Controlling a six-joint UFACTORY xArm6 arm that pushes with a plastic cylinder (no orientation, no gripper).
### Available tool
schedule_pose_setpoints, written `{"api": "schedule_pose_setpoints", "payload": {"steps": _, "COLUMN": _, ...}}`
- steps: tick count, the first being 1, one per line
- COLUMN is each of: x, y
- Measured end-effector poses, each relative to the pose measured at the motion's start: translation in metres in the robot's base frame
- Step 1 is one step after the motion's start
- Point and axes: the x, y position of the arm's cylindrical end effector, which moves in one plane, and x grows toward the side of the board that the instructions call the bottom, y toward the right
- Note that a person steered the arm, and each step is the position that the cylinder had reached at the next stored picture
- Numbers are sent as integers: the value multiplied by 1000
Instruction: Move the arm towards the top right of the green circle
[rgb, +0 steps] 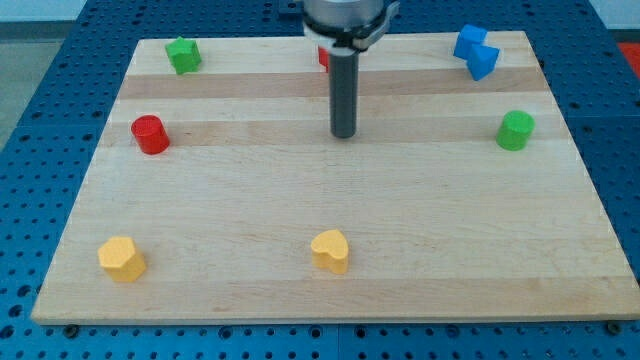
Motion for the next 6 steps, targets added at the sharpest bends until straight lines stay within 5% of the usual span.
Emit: {"api": "schedule_pose_setpoints", "payload": {"steps": 6, "x": -69, "y": 276}}
